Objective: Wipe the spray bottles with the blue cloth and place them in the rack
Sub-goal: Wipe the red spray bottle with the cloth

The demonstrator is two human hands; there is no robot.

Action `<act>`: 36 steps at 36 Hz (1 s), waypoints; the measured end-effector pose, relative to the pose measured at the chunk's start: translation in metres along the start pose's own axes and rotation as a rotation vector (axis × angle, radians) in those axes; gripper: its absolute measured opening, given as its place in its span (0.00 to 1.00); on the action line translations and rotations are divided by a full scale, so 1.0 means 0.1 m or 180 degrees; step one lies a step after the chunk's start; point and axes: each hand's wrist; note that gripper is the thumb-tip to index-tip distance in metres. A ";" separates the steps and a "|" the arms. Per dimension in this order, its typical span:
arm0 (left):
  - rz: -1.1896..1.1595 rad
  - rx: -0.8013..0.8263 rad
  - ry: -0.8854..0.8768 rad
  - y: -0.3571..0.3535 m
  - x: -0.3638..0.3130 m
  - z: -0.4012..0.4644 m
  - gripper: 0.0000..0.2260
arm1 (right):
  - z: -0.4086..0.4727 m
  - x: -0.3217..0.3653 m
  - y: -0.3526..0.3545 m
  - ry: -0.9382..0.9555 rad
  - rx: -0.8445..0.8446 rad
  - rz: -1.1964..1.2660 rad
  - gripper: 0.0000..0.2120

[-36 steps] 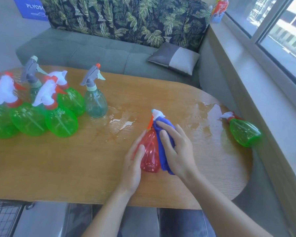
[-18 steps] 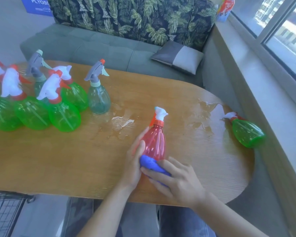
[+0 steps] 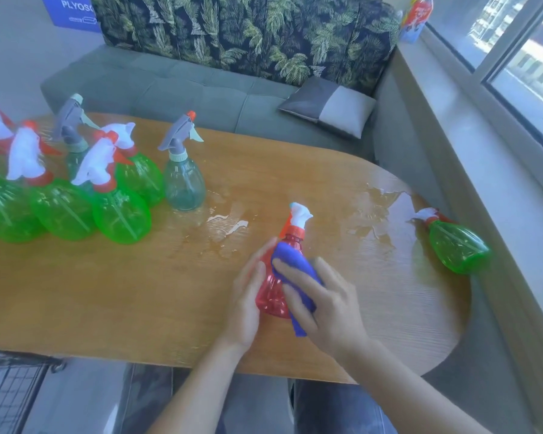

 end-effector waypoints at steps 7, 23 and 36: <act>0.0065 0.0164 -0.0051 0.00 -0.01 0.01 0.22 | -0.26 -0.06 0.06 0.1113 0.0572 -0.0874 0.15; 0.0009 -0.0042 -0.0041 -0.02 0.01 0.00 0.20 | 0.20 0.01 0.02 -0.0457 0.0034 0.0364 0.15; -0.0111 0.0038 -0.0127 0.02 -0.04 -0.02 0.22 | -0.26 0.01 -0.11 0.1045 0.0370 -0.0859 0.12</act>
Point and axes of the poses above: each hand's wrist, its own z-axis towards the middle knuckle, its own y-axis out of the back of the hand, x = y × z, and after that the axes turned 14 degrees about x, right-handed
